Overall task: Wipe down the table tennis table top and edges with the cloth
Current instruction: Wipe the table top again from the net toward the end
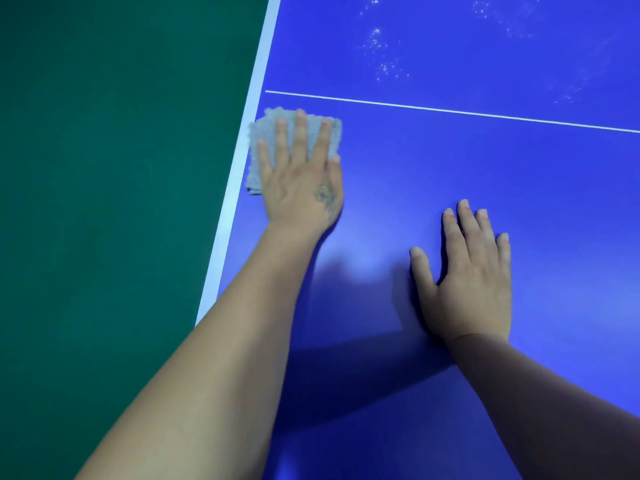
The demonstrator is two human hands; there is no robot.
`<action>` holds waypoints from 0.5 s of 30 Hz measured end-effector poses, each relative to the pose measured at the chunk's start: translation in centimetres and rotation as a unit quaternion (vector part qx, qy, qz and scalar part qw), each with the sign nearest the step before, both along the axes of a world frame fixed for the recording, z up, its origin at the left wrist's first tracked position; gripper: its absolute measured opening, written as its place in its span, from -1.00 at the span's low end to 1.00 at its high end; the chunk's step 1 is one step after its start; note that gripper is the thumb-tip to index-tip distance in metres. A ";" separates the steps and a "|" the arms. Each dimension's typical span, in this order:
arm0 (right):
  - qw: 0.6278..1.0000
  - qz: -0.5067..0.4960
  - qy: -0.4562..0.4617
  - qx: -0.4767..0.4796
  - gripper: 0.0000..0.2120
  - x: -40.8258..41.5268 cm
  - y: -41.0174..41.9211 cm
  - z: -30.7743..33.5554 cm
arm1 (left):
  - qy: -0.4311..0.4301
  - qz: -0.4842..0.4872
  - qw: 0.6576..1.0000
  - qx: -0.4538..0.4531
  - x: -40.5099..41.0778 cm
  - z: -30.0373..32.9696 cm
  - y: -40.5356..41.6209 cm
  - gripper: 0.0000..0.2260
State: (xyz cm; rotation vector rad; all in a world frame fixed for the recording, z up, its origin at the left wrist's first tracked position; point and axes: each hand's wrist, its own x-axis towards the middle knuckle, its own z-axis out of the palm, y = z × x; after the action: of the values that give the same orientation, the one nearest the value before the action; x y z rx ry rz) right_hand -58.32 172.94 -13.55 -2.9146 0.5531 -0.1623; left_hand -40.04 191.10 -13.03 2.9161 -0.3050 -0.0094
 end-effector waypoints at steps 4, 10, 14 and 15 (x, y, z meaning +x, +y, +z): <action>1.000 -0.004 -0.003 0.013 -0.28 0.0 0.1 0.0 | -0.032 -0.084 0.996 -0.011 -4.8 -0.4 -1.2 -0.48; 1.000 -0.011 0.001 0.018 -0.29 0.0 0.2 0.4 | -0.013 -0.110 0.994 -0.004 -12.7 0.5 2.9 -0.52; 1.000 -0.010 0.007 0.013 -0.28 0.0 0.1 0.5 | 0.013 -0.083 0.996 0.017 -14.3 0.8 6.9 -0.52; 1.000 -0.009 0.007 0.012 -0.28 0.1 0.1 0.5 | 0.013 -0.066 0.997 0.024 -13.9 0.7 7.6 -0.52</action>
State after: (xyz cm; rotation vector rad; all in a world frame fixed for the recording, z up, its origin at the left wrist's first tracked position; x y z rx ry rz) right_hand -58.27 173.03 -13.10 -2.8901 0.5805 -0.1353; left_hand -53.97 198.74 -12.36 2.9352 -0.4996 -0.0766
